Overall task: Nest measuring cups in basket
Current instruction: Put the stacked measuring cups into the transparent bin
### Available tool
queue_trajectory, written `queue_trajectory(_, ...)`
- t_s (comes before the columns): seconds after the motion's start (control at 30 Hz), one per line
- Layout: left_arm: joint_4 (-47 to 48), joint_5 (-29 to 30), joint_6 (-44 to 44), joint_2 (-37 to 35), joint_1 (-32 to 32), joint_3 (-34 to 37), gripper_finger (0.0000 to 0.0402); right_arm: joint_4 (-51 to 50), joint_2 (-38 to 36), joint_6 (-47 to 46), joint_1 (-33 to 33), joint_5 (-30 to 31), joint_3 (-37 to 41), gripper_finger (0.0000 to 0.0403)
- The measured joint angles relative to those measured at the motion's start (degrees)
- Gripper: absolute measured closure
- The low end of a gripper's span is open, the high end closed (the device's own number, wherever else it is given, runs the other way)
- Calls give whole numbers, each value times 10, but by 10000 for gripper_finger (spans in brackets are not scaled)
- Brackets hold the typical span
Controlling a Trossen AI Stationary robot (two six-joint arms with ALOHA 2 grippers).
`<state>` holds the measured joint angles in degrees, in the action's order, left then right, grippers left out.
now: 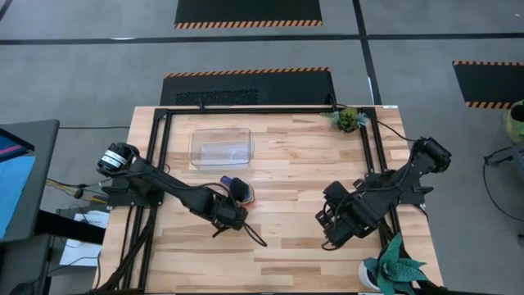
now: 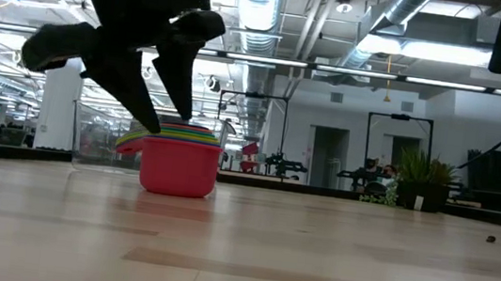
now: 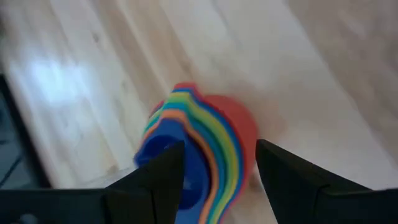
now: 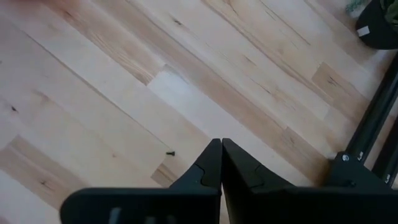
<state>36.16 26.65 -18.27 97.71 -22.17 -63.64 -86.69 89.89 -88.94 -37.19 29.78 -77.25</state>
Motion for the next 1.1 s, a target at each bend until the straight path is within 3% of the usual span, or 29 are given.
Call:
queue_trajectory(0.13, 4, 27, 4, 0, 0, 0, 211, 1, 0, 3, 0, 0, 0, 377)
queue_trajectory(0.57, 41, -10, 81, 0, 30, 1, 211, 2, 0, 5, 0, 0, 0, 378)
queue_trajectory(1.1, 3, -37, 61, 35, 53, 0, 211, 1, 0, 8, 1, 0, 0, 376)
